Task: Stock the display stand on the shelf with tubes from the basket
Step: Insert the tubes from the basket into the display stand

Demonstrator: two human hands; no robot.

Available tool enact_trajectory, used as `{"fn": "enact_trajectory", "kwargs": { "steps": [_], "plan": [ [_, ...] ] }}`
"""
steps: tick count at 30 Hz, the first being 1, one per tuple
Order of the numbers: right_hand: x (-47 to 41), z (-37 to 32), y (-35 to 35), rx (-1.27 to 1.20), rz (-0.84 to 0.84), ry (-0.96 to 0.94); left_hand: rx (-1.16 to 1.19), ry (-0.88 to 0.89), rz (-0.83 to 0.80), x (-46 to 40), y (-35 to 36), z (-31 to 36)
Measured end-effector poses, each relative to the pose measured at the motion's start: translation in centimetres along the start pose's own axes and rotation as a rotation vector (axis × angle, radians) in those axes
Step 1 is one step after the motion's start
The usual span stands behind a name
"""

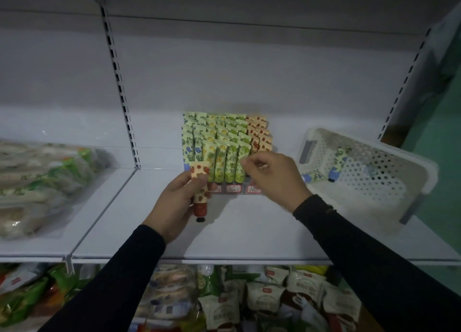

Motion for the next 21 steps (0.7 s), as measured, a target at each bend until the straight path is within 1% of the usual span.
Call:
{"fn": "enact_trajectory", "kwargs": {
  "steps": [2,5,8,10,13,15,17,19,21],
  "plan": [
    [0.5,-0.5,0.3,-0.071,-0.056,0.020,-0.063,-0.002,-0.086,0.6,1.7,0.4],
    [0.9,-1.3,0.3,-0.250,-0.111,0.093,-0.152,-0.010,-0.202,1.2,3.4,0.6],
    [1.0,-1.4,-0.3,-0.285,-0.132,0.096,-0.250,-0.005,-0.238,1.6,4.3,0.6],
    [0.9,-1.2,-0.9,-0.332,-0.095,0.116,-0.295,0.000,-0.221,1.6,4.5,0.5],
    [1.0,-1.0,-1.7,-0.457,-0.029,0.201,-0.334,0.008,-0.199,1.7,4.5,0.3],
    [1.0,-1.0,-2.1,-0.517,-0.051,0.248,-0.338,0.002,-0.199,1.8,4.6,0.3],
    [0.8,-0.8,-2.6,-0.523,-0.069,0.264,-0.384,0.010,-0.188,1.8,4.6,0.4],
    [0.4,-0.6,-3.4,-0.484,-0.039,0.257,-0.537,0.086,-0.106,1.7,4.1,0.7],
    [-0.2,-0.3,-4.4,-0.392,0.018,0.229,-0.803,0.219,0.099,1.2,2.7,0.9]
  ]
}}
Point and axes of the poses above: each hand's wrist, its own x-axis away from the middle knuckle, its own y-axis out of the palm, z = x × y, the point moved 2 cm from there along -x, towards the middle knuckle, and after that the axes turned 13 degrees about -y, right-handed, at the moved point
